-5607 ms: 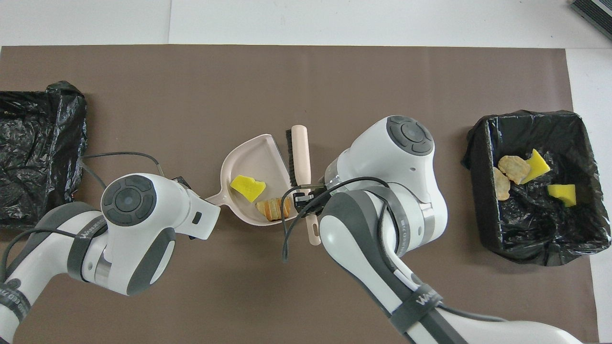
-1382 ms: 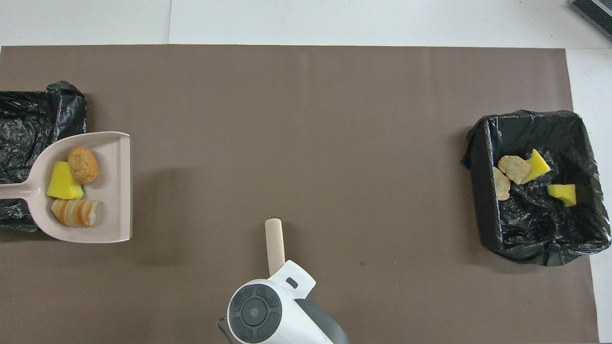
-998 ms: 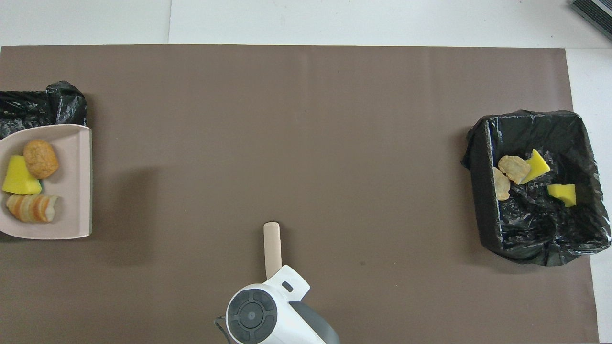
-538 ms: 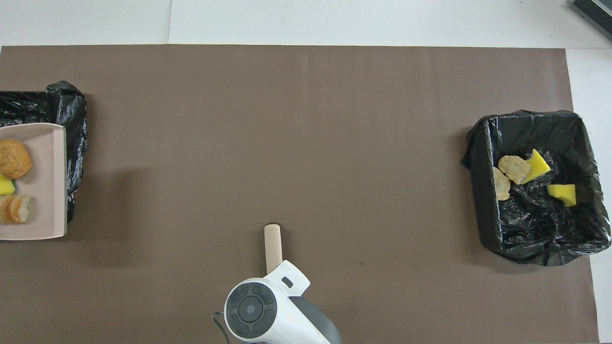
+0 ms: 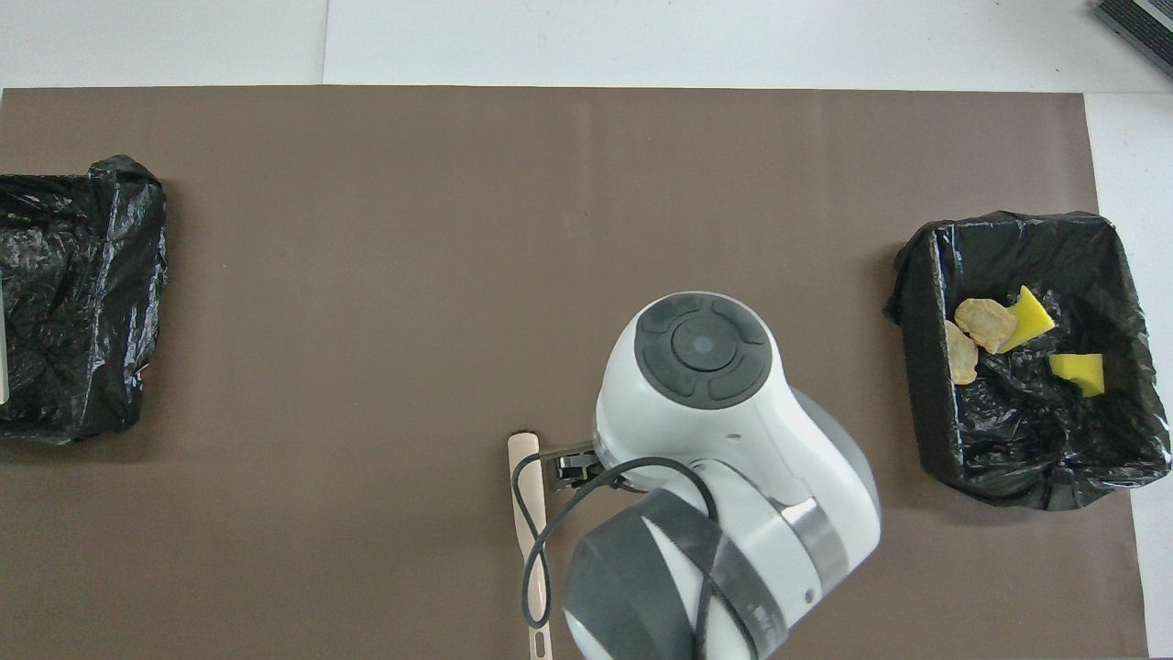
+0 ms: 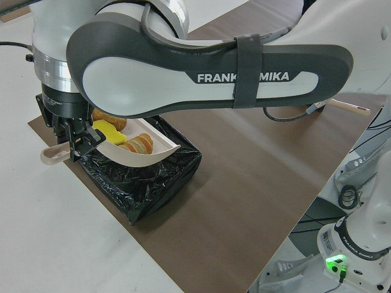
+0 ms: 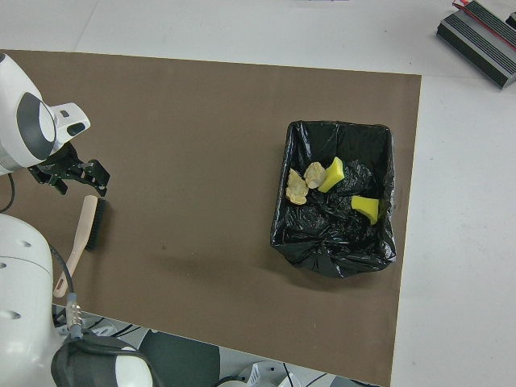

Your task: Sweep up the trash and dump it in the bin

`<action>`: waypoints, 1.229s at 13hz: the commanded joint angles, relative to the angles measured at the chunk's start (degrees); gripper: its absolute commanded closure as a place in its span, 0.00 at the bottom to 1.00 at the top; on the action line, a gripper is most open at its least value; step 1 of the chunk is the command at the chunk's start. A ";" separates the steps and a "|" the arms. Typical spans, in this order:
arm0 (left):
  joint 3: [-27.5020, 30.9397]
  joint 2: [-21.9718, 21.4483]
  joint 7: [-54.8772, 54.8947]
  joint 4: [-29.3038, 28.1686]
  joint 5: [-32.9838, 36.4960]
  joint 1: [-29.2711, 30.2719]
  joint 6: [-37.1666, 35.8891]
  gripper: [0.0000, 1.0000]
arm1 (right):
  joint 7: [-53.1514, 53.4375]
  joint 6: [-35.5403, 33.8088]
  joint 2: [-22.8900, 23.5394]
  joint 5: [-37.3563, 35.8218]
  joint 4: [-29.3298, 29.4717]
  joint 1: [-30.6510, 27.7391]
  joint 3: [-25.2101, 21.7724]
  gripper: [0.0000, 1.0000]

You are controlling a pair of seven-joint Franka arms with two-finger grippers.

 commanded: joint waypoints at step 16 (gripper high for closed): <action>-0.37 -5.80 -11.49 -11.96 27.13 -7.98 5.93 1.00 | -26.27 1.63 0.37 -11.30 7.33 -25.65 -11.57 0.00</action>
